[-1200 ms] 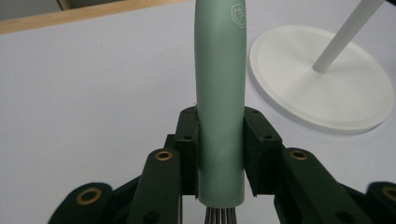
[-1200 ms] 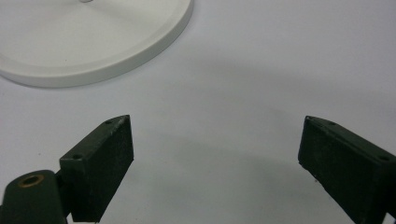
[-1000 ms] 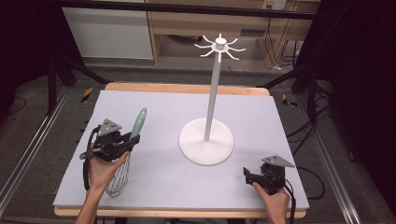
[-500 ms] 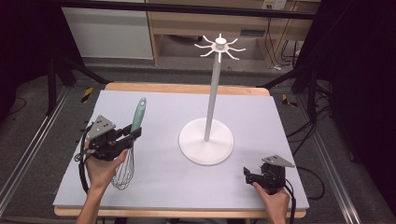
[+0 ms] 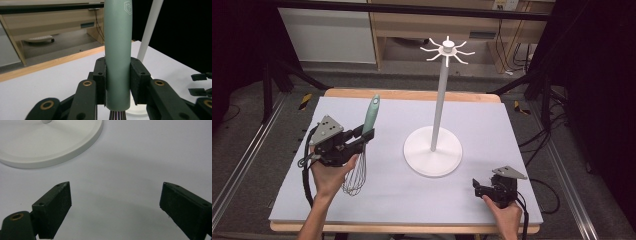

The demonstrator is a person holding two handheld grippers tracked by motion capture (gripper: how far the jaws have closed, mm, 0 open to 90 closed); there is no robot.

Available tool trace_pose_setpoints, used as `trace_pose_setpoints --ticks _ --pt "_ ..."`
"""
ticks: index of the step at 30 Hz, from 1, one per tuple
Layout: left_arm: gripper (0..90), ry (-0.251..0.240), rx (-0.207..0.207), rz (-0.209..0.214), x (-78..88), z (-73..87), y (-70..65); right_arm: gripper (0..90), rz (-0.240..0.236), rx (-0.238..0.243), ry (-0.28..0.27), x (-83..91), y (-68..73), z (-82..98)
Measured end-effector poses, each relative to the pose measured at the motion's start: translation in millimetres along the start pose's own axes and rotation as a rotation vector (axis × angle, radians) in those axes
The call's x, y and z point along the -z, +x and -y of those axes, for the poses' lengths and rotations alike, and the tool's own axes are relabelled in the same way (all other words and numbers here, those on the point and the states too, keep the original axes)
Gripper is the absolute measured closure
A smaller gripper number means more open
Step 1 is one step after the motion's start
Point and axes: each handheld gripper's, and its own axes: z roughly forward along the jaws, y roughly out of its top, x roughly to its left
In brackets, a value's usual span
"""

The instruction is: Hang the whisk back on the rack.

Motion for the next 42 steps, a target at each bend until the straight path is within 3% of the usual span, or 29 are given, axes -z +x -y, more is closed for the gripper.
trace_pose_setpoints --ticks 20,42 --pt "69.0 -0.054 -0.091 0.066 -12.9 -41.7 -42.9 10.9 0.001 -0.002 -0.001 0.5 -0.6 -0.6" --pt "69.0 -0.078 -0.103 0.129 -21.0 -67.8 -61.4 10.9 -0.001 -0.007 -0.006 1.4 -1.5 -0.1"
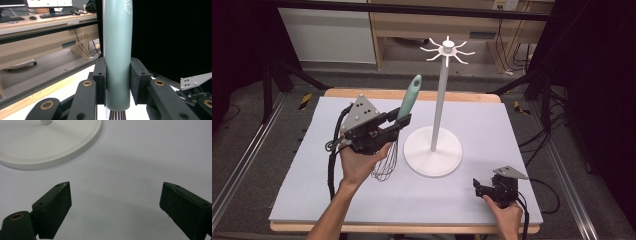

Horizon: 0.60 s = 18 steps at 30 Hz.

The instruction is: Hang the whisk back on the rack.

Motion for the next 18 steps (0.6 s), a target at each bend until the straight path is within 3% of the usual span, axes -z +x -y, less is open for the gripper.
trace_pose_setpoints --ticks 18 --pt "69.0 -0.012 -0.038 0.028 -13.0 -24.8 -14.8 10.9 -0.001 0.002 0.000 -0.1 0.1 -0.6"
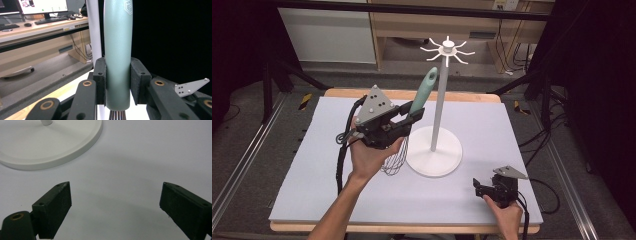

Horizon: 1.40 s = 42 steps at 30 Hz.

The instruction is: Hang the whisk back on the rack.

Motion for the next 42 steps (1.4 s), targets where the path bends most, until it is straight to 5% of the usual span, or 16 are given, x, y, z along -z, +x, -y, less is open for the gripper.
trace_pose_setpoints --ticks 21,42 --pt "69.0 -0.001 -0.018 0.011 -19.8 -13.1 -5.4 10.9 -0.004 -0.001 -0.002 0.3 -0.5 -0.4" --pt "69.0 0.019 -0.006 -0.013 -39.6 -8.8 0.9 10.9 -0.008 -0.005 -0.002 0.4 -1.0 -0.3"
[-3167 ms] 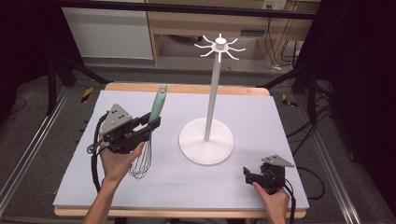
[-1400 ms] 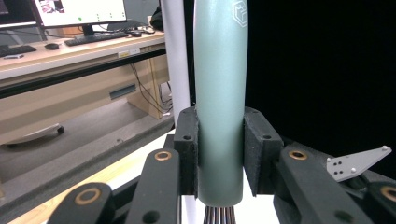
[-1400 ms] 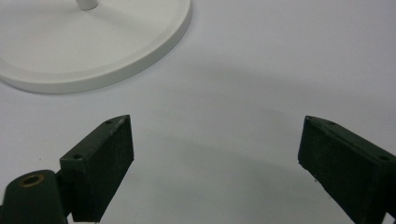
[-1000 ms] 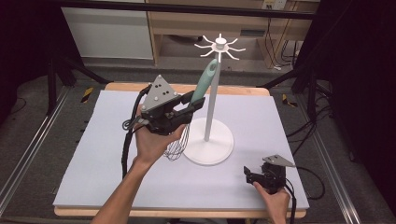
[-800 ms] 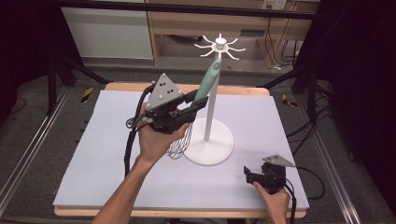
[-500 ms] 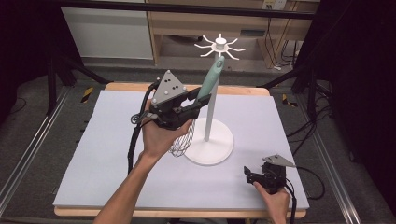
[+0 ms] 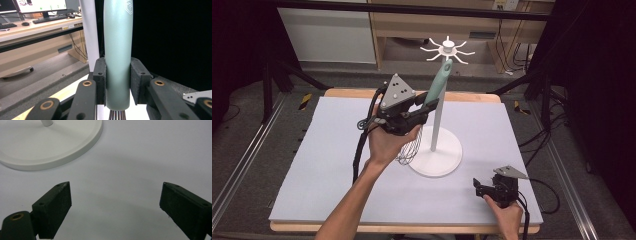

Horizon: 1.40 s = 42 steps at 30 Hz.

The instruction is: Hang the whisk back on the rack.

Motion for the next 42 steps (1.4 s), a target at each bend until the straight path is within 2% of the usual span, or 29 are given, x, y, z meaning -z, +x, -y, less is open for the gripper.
trace_pose_setpoints --ticks 12,42 --pt "68.9 -0.007 0.015 -0.002 -7.6 4.1 4.6 10.9 0.000 0.000 0.001 0.0 0.0 0.1" --pt "68.5 -0.015 0.010 -0.027 -30.5 9.0 2.7 10.9 -0.002 -0.003 0.004 -0.3 0.4 0.1"
